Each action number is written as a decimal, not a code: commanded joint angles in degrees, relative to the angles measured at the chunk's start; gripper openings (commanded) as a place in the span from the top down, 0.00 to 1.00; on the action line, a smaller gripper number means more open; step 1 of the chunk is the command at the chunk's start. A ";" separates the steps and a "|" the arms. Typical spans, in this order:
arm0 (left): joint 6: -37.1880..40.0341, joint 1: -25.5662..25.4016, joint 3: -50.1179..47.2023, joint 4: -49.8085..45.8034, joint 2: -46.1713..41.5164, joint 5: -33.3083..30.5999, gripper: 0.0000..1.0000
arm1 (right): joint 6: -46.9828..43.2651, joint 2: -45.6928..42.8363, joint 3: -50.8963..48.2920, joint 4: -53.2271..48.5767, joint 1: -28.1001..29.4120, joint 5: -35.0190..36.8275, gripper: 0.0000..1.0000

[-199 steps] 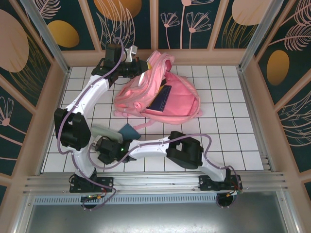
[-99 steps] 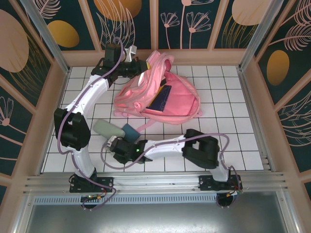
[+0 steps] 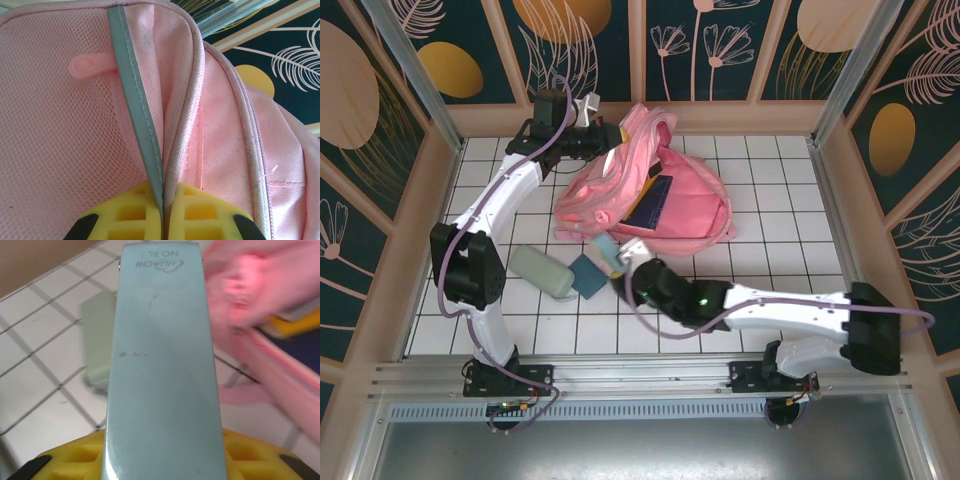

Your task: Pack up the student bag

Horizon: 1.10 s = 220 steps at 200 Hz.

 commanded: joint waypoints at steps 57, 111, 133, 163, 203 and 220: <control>-0.40 1.55 1.67 7.17 -4.24 2.40 1.00 | 5.47 -6.58 -1.69 -2.70 -25.54 -2.36 0.80; -0.58 1.59 1.69 7.62 -3.98 3.77 1.00 | -2.18 12.01 15.57 0.24 -34.24 -20.40 0.79; -0.96 1.53 1.93 7.80 -3.95 4.06 1.00 | -3.58 22.42 24.86 -0.84 -34.65 -23.14 0.77; -0.98 1.52 2.27 7.73 -4.30 3.78 1.00 | -1.36 34.90 35.82 -1.12 -34.82 -32.78 0.76; -1.12 1.58 2.37 7.80 -4.12 3.91 1.00 | 6.29 45.13 40.26 4.98 -35.48 -45.32 0.64; -0.97 1.51 2.03 7.80 -4.09 3.77 1.00 | 12.54 48.27 39.53 10.65 -37.11 -54.77 0.59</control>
